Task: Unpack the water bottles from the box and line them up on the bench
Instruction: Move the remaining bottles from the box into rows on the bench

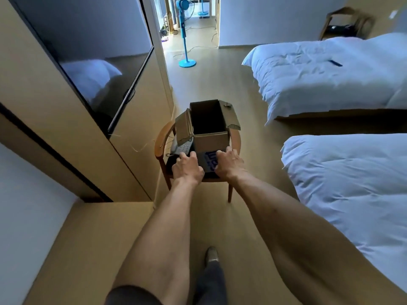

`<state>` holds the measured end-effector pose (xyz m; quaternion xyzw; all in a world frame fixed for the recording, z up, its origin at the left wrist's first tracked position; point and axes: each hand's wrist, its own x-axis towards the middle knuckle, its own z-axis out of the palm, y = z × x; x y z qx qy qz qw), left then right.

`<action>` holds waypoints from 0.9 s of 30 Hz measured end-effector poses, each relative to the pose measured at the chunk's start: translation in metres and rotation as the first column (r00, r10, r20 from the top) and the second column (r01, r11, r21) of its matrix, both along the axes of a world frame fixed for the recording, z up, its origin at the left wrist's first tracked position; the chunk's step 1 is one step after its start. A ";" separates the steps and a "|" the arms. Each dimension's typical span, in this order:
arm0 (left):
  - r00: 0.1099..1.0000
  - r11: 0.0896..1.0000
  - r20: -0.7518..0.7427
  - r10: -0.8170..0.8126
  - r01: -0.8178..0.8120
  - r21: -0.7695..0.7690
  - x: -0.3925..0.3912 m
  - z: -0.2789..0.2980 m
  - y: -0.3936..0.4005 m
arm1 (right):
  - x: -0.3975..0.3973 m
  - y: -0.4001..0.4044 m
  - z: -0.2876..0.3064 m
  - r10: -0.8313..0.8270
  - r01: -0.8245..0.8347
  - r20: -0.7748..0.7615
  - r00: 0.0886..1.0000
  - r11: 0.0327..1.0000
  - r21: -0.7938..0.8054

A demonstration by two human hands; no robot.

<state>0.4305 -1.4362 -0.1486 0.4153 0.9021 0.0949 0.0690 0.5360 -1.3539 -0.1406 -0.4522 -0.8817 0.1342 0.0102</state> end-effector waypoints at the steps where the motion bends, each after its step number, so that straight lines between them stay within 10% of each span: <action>1: 1.000 1.000 0.012 -0.009 0.009 -0.013 -0.009 -0.005 0.024 | -0.011 0.019 -0.008 -0.005 0.005 0.007 1.000 1.000 -0.011; 27: 0.974 0.970 0.150 0.169 -0.138 -0.200 -0.232 -0.129 0.434 | -0.232 0.418 -0.156 0.123 -0.103 0.015 0.992 0.885 -0.454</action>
